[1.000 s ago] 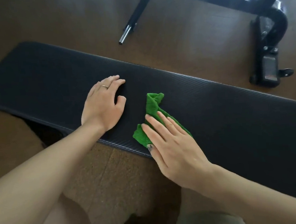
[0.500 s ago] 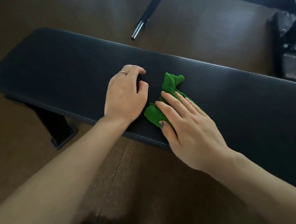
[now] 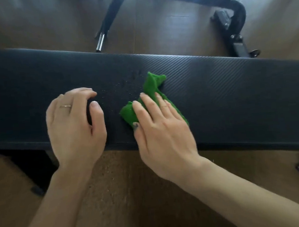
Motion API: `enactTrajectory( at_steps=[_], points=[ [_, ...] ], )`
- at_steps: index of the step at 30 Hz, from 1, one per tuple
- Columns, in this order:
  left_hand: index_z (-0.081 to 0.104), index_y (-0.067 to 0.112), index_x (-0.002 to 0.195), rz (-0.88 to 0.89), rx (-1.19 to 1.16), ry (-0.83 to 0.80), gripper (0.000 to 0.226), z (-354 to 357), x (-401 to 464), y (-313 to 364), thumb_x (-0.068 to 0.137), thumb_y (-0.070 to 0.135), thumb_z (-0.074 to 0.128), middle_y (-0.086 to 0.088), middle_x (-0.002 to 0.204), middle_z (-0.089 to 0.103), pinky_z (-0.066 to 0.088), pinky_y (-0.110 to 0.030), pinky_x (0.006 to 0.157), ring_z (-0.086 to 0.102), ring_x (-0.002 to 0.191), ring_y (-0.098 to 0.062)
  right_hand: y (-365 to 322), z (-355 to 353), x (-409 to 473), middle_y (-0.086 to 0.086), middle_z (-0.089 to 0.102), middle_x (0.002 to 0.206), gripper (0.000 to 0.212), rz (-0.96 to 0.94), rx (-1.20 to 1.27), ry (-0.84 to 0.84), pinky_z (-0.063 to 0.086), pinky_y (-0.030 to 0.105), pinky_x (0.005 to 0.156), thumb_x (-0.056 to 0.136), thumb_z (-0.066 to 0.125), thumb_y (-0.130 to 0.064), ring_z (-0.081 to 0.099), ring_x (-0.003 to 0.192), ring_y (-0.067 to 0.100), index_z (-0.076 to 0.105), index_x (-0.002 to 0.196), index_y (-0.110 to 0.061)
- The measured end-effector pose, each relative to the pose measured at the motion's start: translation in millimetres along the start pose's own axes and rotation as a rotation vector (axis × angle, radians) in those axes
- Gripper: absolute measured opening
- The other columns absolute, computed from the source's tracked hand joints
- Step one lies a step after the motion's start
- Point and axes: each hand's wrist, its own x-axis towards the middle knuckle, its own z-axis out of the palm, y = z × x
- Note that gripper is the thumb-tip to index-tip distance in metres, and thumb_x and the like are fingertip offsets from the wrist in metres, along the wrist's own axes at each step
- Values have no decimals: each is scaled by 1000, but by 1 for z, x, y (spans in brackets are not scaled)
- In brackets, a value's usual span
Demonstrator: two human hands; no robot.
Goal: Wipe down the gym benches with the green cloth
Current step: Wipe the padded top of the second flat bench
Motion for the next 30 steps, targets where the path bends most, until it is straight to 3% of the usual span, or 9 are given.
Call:
enactTrajectory(
  at_steps=[3,5,9,13,17,23,27,30],
  points=[
    [68,7,112,90,17,45,27,-2,-4,-11,104,17,44,-10,114,72,40,-51,111,64,108,-29,-44,15,30,15,34,165,53,-64,27,-16,21,49,127,107,35,-39,25,155,38,41,154,-15],
    [67,6,110,59,14,108,26,-6,-3,-21,105,15,43,-13,109,71,39,-53,110,64,104,-31,-54,20,40,14,33,166,51,-82,54,-18,19,49,127,108,35,-38,24,155,37,41,154,-16],
    [66,8,111,-106,40,171,26,-7,-8,-34,106,16,42,-12,107,70,34,-52,114,61,104,-29,-32,13,27,7,37,165,47,-124,48,-12,21,43,127,108,37,-38,29,154,29,45,151,-20],
    [68,13,111,-120,45,166,30,-2,-3,-30,106,22,39,-6,110,71,25,-36,118,63,104,-25,14,-5,-27,0,33,167,47,-72,-30,-53,23,42,127,109,34,-43,25,156,22,43,152,-26],
    [70,16,104,-113,71,214,31,3,-2,-28,106,23,40,-1,106,73,34,-41,112,66,96,-22,30,-11,-50,2,29,168,51,-90,-76,-86,21,45,128,109,33,-43,21,158,24,39,157,-26],
    [75,16,94,-76,64,289,33,7,-5,-34,103,20,44,3,101,77,46,-45,101,71,93,-21,-28,12,31,12,35,165,53,-258,-100,-72,24,48,126,109,26,-41,29,153,36,42,154,-19],
    [75,16,99,-81,101,282,37,6,-6,-35,105,21,39,2,104,77,44,-42,105,71,96,-20,-48,22,70,11,33,166,58,-294,-5,-89,20,48,127,106,19,-43,27,154,36,43,154,-22],
    [75,17,97,-95,80,282,39,7,-5,-32,105,21,37,3,104,77,43,-43,106,70,98,-18,-26,15,47,4,25,170,53,-293,1,-102,17,46,128,109,24,-44,17,158,28,36,158,-28]
  ],
)
